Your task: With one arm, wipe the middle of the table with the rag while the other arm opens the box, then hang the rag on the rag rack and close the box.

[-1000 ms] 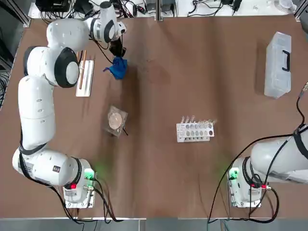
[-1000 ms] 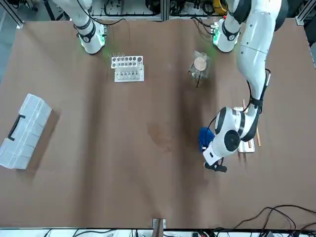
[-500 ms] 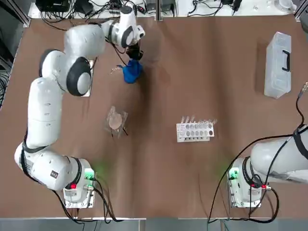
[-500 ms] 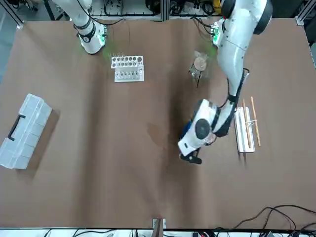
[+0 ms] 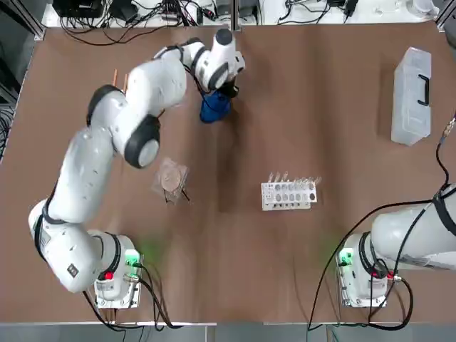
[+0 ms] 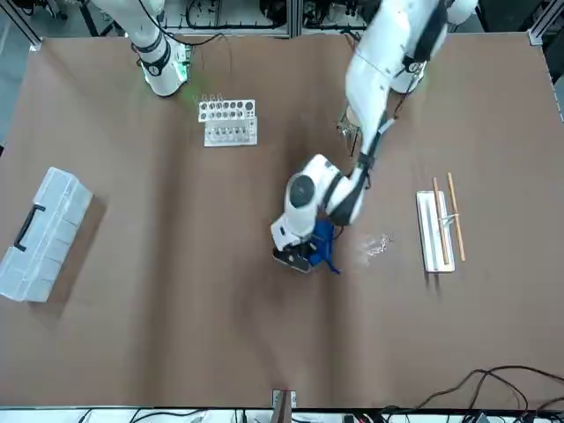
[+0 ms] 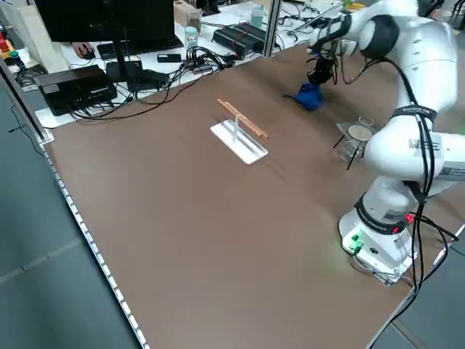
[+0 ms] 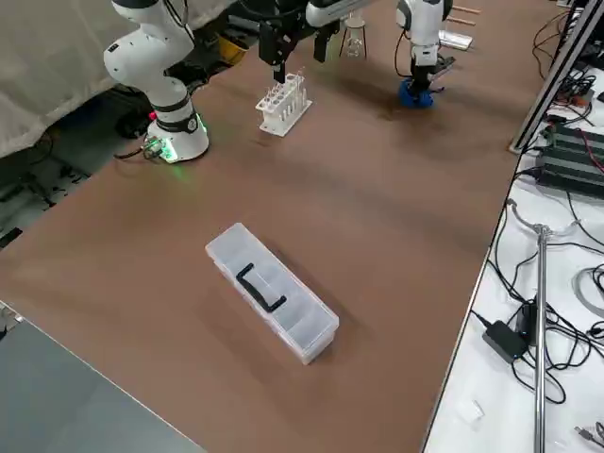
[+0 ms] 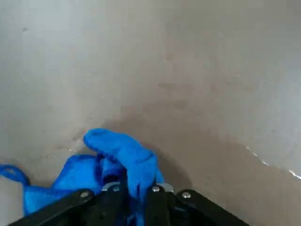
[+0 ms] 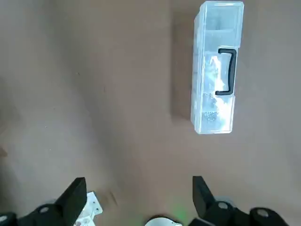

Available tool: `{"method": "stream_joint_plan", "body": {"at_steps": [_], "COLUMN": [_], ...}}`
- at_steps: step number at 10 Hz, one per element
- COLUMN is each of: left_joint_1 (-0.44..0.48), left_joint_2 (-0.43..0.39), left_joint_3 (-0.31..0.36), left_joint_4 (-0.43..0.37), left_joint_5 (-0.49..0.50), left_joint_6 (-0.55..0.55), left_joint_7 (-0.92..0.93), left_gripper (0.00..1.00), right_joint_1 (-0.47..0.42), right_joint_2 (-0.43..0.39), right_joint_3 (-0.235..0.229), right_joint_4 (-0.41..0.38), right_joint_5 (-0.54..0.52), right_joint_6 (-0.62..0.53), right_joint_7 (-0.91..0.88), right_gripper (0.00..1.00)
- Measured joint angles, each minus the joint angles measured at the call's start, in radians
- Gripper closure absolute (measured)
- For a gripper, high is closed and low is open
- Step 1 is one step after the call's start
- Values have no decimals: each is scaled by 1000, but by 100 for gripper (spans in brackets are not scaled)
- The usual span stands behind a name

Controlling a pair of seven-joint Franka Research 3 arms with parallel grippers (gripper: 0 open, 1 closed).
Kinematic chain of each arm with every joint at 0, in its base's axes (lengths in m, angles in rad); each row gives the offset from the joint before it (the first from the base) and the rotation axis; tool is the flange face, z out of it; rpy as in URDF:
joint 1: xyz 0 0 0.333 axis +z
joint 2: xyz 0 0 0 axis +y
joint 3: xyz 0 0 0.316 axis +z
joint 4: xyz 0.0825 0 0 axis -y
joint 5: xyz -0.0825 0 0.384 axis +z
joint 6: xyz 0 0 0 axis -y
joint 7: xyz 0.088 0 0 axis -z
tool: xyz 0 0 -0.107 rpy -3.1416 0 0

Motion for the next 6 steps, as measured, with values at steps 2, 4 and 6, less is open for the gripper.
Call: {"method": "stream_joint_plan", "body": {"at_steps": [2,4,6], "left_joint_1": [-62,-56,-57], "left_joint_2": [0,1,1], "left_joint_3": [29,1,-45], "left_joint_4": [18,54,85], "left_joint_5": [-78,-112,-114], "left_joint_6": [-12,7,65], "left_joint_7": [-15,-20,-59], "left_gripper": [86,86,86], "right_joint_1": [30,32,31], "right_joint_2": [3,3,8], "right_joint_3": [2,-1,-2], "right_joint_4": [0,0,-2], "right_joint_5": [-2,-2,-2], "right_joint_6": [-1,-2,-1], "right_joint_7": [2,2,1], "right_gripper": [0,0,0]}}
